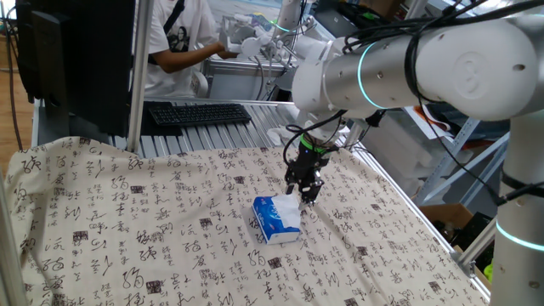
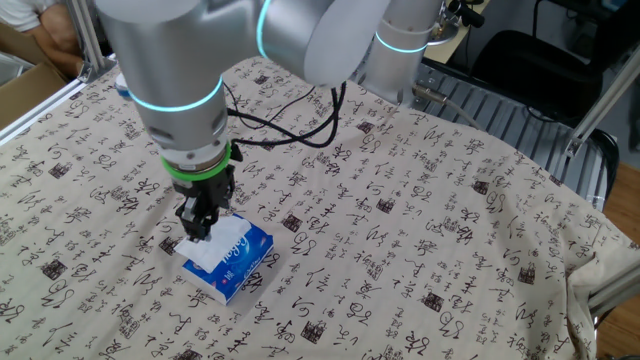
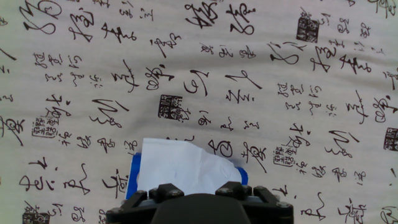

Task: Pull out a napkin

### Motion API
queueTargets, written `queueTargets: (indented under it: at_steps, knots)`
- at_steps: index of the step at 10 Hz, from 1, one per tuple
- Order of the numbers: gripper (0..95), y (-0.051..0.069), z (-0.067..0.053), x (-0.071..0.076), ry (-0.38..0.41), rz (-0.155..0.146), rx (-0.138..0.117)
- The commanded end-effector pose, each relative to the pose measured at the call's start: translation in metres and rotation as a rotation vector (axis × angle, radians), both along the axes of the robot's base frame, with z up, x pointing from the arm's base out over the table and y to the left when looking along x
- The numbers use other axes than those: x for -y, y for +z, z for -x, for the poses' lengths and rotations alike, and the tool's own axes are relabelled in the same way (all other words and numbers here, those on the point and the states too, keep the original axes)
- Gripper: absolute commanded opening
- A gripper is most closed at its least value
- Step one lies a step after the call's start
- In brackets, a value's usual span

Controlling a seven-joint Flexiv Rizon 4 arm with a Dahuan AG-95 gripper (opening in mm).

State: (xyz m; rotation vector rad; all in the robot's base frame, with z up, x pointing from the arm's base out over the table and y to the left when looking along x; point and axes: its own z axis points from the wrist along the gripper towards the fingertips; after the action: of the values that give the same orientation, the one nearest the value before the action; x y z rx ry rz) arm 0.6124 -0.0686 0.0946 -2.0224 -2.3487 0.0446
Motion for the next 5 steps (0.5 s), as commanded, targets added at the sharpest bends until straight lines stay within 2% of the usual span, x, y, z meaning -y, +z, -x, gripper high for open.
queueTargets:
  at_steps: [1,5]
  knots:
    - [57.0,-0.005,-0.006,0.001,-0.002,-0.003,-0.006]
    - [57.0,-0.015,-0.009,0.003,0.006,-0.004,0.000]
